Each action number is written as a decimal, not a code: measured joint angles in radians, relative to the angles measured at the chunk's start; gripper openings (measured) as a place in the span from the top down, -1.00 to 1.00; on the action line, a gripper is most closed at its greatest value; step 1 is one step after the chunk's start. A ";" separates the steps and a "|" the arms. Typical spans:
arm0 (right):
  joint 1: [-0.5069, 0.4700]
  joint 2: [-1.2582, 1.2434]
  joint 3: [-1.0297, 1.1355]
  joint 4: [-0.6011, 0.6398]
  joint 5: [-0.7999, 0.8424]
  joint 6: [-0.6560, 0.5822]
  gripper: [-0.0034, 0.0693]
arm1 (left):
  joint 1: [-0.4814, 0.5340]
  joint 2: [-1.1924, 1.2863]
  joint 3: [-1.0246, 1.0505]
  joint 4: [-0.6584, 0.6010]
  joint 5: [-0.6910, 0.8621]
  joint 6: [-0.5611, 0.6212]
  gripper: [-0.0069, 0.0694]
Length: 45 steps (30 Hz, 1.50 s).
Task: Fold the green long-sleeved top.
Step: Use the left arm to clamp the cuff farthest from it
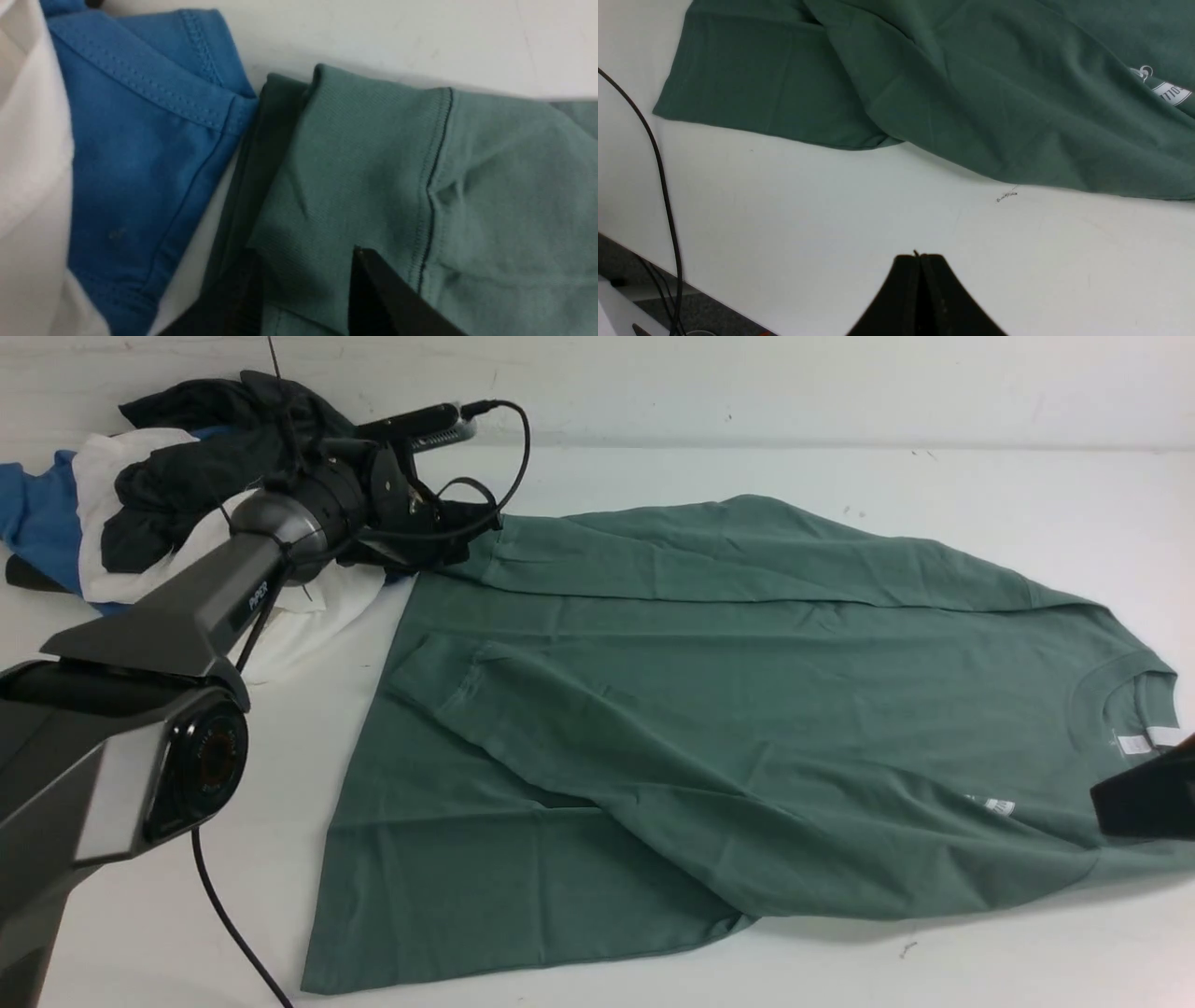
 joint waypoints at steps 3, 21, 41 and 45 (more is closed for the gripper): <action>0.000 0.000 0.000 0.000 0.000 -0.007 0.95 | 0.001 0.014 0.000 -0.001 -0.017 -0.001 0.16; 0.000 0.000 0.000 -0.001 0.000 -0.010 0.95 | 0.001 0.027 -0.002 0.001 -0.067 0.007 0.77; 0.000 0.000 0.000 -0.001 0.000 -0.011 0.95 | -0.005 -0.108 0.000 -0.031 0.137 0.139 0.83; 0.000 0.000 0.000 -0.001 0.000 -0.011 0.95 | -0.009 -0.183 0.000 -0.039 0.243 0.209 0.83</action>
